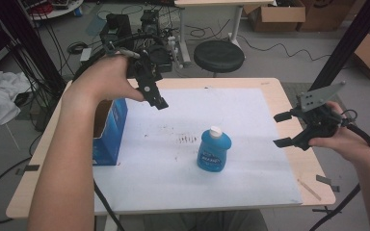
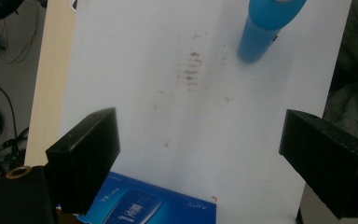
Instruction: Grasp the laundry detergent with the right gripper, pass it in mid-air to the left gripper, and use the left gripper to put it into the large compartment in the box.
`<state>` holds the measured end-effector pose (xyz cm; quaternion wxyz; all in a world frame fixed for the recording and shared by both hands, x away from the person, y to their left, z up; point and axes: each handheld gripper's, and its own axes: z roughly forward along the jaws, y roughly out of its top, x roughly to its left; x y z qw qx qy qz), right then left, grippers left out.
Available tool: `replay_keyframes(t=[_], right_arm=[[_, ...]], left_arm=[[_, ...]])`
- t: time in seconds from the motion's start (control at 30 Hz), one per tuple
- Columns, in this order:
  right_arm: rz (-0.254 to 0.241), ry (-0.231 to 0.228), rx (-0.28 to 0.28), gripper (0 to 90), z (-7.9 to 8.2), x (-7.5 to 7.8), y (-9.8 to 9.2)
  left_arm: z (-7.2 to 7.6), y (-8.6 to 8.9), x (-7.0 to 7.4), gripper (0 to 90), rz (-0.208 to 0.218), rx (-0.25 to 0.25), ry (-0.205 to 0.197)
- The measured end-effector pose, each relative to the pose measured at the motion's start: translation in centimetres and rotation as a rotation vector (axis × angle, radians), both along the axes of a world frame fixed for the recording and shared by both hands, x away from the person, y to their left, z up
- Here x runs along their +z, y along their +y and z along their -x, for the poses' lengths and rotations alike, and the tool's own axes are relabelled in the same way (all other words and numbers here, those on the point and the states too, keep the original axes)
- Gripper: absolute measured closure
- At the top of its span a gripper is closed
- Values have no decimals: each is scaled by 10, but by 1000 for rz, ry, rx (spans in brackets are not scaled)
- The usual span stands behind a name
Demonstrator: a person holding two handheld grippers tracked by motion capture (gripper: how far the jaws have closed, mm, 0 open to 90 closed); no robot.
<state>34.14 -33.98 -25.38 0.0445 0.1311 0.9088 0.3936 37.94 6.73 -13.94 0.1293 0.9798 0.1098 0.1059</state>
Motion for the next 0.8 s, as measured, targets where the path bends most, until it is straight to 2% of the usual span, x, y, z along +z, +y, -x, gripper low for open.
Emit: replay_keyframes(t=[0.4,0.8], right_arm=[[1,13,43,159,-6,-19,25],[4,25,57,159,-9,-37,47]], left_arm=[[0,0,-2,128,-2,-2,4],[1,1,-2,129,0,-7,3]])
